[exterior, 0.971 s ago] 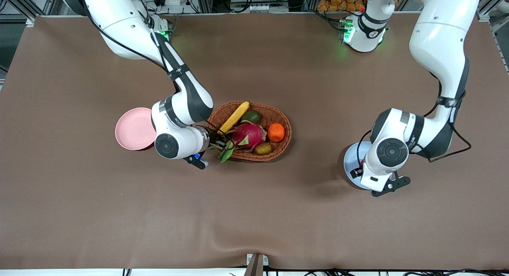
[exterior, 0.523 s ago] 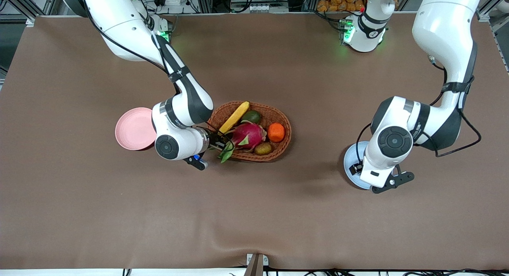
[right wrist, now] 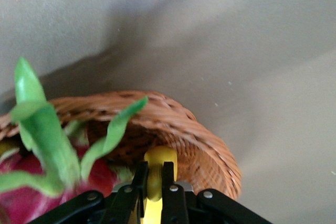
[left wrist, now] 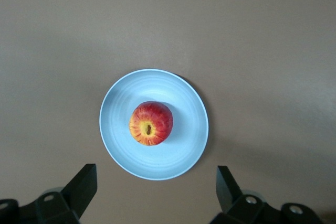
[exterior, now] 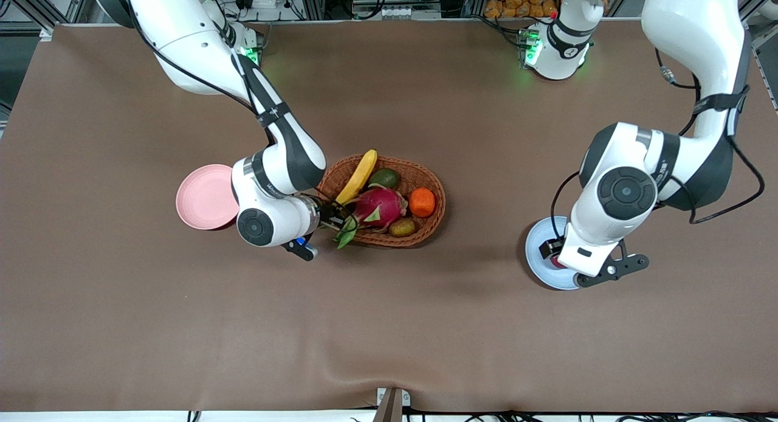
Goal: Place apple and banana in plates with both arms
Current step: 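Open the left gripper over the plate while the right gripper lifts the banana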
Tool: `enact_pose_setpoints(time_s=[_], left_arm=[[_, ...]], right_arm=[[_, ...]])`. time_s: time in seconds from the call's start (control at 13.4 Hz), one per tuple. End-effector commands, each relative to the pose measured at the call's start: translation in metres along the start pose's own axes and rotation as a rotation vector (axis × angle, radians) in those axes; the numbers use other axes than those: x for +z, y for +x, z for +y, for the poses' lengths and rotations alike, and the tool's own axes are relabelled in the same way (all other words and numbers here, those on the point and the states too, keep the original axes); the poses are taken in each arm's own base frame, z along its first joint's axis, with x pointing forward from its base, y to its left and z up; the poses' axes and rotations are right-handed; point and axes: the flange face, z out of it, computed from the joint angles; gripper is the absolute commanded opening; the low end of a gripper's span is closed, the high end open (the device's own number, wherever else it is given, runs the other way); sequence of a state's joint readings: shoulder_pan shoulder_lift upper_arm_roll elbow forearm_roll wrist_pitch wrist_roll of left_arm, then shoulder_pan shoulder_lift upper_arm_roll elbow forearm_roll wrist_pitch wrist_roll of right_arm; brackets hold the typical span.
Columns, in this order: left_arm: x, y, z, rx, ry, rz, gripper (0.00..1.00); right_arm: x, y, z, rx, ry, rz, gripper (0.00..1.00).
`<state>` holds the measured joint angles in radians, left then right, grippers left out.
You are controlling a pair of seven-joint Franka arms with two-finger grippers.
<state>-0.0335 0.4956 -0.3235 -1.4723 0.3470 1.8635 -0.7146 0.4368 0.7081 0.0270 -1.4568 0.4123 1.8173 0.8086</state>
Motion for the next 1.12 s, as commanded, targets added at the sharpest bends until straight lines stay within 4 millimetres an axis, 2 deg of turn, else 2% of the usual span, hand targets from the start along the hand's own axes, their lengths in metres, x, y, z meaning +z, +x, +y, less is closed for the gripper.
enact_pose_setpoints(time_s=[0.0,0.15,0.22,0.45,0.6,0.9,1.05], left_arm=[[-0.03,-0.008,-0.01,0.033,-0.028,-0.004,1.0],[-0.045,-0.01,-0.014,0.031,-0.029,0.008,1.0],[-0.053,-0.012,-0.017,0.03,-0.027,0.014,1.0],[-0.078,-0.018,-0.027,0.032,-0.057,0.012,1.0],[-0.094,-0.012,-0.049,0.014,-0.096,0.005,1.0],[-0.141,-0.022,-0.065,0.011,-0.14,-0.003,1.0],[-0.16,-0.027,-0.079,0.014,-0.192,-0.014,1.0]], right_arm=[[-0.057,-0.008,0.016,-0.01,-0.008,-0.075,0.0],[-0.087,0.002,0.039,-0.021,-0.035,-0.125,0.0],[-0.098,0.013,0.053,-0.082,-0.035,-0.136,0.0],[-0.129,0.072,0.12,-0.208,0.001,-0.129,0.0],[-0.165,0.079,0.15,-0.348,-0.094,-0.014,0.0],[-0.18,0.109,0.186,-0.444,-0.275,0.11,0.0],[-0.171,0.13,0.212,-0.42,-0.259,0.097,0.0]])
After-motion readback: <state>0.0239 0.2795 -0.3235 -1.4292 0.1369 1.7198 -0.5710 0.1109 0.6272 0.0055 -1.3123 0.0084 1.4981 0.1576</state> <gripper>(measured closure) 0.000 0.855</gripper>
